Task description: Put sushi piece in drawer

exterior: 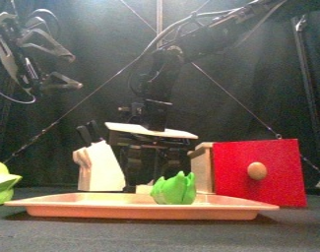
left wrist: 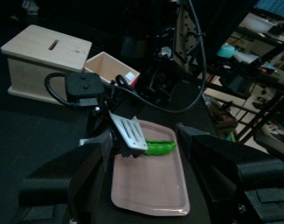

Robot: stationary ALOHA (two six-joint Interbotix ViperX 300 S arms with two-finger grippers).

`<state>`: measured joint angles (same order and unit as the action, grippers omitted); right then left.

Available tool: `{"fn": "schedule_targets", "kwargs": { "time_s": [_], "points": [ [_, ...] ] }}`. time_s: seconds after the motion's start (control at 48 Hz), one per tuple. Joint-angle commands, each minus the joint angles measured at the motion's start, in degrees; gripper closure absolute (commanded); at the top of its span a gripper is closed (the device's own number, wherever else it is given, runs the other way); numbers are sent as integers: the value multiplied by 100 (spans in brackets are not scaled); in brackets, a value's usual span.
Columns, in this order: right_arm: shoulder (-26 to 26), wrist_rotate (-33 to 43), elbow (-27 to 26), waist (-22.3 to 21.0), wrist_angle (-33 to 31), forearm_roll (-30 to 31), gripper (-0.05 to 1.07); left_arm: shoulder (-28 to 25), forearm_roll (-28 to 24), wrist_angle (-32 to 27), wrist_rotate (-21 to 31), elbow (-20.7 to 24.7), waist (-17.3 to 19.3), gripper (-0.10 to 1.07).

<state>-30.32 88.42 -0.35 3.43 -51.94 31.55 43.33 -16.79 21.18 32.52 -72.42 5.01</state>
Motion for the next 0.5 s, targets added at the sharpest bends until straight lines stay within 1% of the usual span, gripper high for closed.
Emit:
{"fn": "schedule_targets", "kwargs": {
  "time_s": [0.0,0.188,0.25,0.375,0.479],
  "points": [
    [308,18,-105,0,-35,79,42,-18,0,26,-9,70,0,3],
    [571,-9,-79,105,-422,220,42,-18,0,26,-18,70,9,3],
    [756,26,-70,193,-694,281,42,-18,0,26,-18,70,9,3],
    [1063,105,-62,431,-1274,598,42,-18,9,26,-9,53,9,3],
    [1301,299,-26,659,-1925,809,42,-18,0,26,-9,53,0,3]
  ]
}}
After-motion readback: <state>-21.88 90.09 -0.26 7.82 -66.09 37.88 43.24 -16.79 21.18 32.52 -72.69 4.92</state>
